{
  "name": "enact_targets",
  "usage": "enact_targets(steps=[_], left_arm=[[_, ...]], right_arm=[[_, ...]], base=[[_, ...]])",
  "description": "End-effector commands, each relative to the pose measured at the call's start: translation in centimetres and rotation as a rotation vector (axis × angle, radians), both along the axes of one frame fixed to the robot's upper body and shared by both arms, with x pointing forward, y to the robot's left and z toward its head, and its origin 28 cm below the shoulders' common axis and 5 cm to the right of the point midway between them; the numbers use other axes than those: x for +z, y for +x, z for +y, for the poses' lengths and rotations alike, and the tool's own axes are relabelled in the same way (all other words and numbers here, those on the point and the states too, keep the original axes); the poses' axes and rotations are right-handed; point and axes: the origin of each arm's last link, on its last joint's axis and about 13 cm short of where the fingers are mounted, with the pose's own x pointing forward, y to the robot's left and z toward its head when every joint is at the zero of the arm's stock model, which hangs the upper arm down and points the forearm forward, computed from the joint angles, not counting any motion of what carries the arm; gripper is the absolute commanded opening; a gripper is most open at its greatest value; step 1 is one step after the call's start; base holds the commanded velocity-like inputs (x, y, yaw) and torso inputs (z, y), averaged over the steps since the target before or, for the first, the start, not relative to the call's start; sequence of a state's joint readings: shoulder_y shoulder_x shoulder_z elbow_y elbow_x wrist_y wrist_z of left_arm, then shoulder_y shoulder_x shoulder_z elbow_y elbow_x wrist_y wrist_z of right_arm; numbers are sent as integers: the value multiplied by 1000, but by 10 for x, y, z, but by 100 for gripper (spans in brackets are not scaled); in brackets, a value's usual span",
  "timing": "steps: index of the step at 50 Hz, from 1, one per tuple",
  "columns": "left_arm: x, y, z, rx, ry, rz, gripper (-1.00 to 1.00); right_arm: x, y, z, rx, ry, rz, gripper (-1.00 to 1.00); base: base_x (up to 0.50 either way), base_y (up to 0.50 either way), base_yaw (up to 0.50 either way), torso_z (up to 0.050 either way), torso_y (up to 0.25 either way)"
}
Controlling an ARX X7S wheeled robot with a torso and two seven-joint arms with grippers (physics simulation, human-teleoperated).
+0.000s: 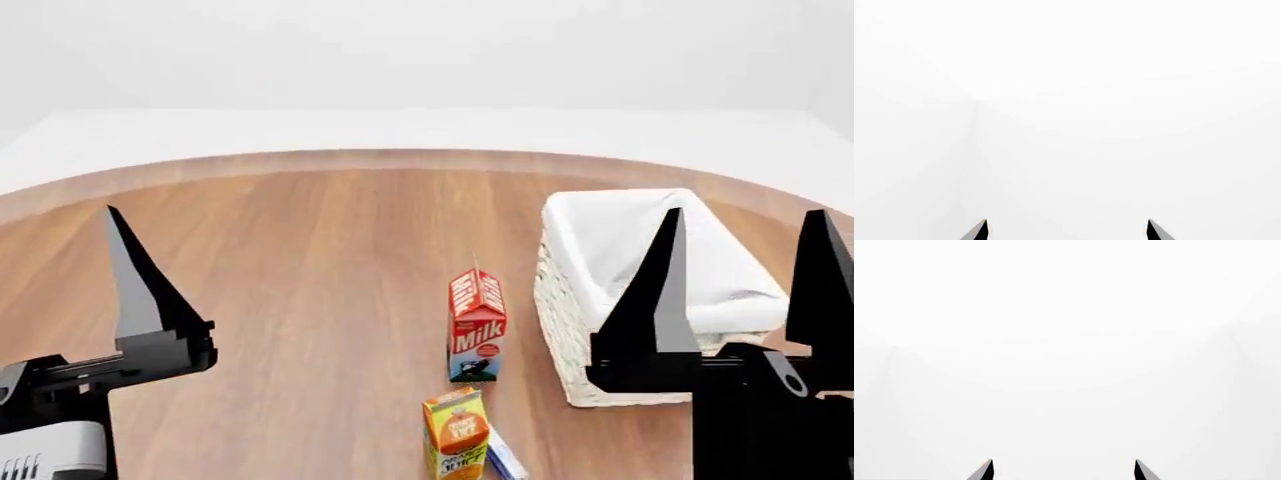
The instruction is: Pick up the cream cheese box and the butter, and put them in the basket.
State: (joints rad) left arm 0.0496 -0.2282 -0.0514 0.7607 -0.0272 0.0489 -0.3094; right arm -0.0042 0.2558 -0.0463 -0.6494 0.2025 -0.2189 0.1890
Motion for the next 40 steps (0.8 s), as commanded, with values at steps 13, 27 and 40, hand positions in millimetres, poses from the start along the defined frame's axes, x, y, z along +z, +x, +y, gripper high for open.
enact_targets(steps=[13,27,40], left_arm=[[-1,-1,4,20,10,-8,100],[2,-2,6,31,8,-14,100],[3,-4,9,44,8,-16,100]], right_arm=[[1,-1,-1,-20,-24,5,100],[-1,2,0,36,-99,261,100],[-1,-4,0,187,-131,748,100]], base=[[500,6,0,0,1],[64,2,0,0,0],[0,0,0,0,0]])
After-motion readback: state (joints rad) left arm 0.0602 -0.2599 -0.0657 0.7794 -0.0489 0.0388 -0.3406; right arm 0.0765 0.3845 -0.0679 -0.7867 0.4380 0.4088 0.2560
